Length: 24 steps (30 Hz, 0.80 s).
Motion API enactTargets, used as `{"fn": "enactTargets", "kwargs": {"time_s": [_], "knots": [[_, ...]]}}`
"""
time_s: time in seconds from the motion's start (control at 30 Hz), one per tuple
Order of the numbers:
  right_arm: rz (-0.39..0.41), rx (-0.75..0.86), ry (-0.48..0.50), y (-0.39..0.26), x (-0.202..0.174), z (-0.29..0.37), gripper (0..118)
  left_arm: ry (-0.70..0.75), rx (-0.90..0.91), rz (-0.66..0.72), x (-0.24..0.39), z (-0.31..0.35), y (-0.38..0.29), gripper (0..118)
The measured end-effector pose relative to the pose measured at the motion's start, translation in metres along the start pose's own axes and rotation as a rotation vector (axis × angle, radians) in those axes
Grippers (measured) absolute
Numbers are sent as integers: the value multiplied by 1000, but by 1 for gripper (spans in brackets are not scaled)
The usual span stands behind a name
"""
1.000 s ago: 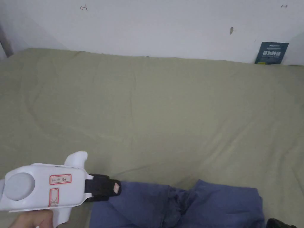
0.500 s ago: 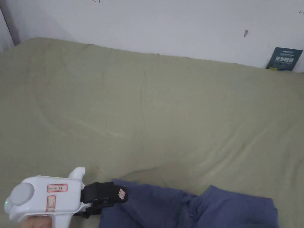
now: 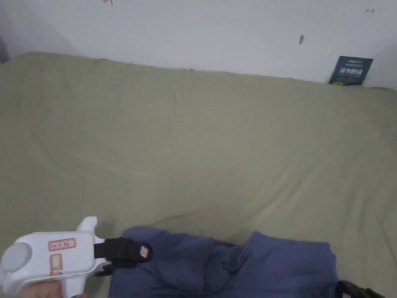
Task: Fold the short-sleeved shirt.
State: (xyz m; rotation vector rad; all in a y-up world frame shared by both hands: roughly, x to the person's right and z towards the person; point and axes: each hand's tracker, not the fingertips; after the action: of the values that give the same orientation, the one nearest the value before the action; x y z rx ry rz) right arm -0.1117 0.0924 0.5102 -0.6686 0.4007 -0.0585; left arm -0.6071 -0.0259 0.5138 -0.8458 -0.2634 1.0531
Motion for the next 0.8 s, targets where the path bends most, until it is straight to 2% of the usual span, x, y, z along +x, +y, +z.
{"fn": "enactTargets", "kwargs": {"time_s": [0.1, 0.27, 0.4, 0.47, 0.53, 0.67, 0.73, 0.8], "knots": [[-19, 12, 14, 1, 7, 1, 0, 176, 79, -3, 20, 33, -1, 10], [-28, 28, 34, 2, 13, -1, 0, 318, 175, -57, 50, 103, 10, 10], [-24, 34, 38, 1, 17, -4, 0, 549, 184, -143, 96, 119, 13, 10], [-20, 35, 34, 0, 18, -3, 0, 609, 180, -167, 118, 106, 10, 10], [-37, 37, 42, -2, 22, -1, 0, 713, 155, -231, 138, 86, 5, 10], [-57, 45, 40, -6, 29, 4, 0, 831, 96, -377, 181, 33, -15, 10], [-74, 54, 42, -7, 34, 7, 0, 882, 63, -463, 198, 2, -26, 10], [-89, 63, 46, -7, 39, 10, 0, 868, 45, -467, 207, -23, -30, 10]]}}
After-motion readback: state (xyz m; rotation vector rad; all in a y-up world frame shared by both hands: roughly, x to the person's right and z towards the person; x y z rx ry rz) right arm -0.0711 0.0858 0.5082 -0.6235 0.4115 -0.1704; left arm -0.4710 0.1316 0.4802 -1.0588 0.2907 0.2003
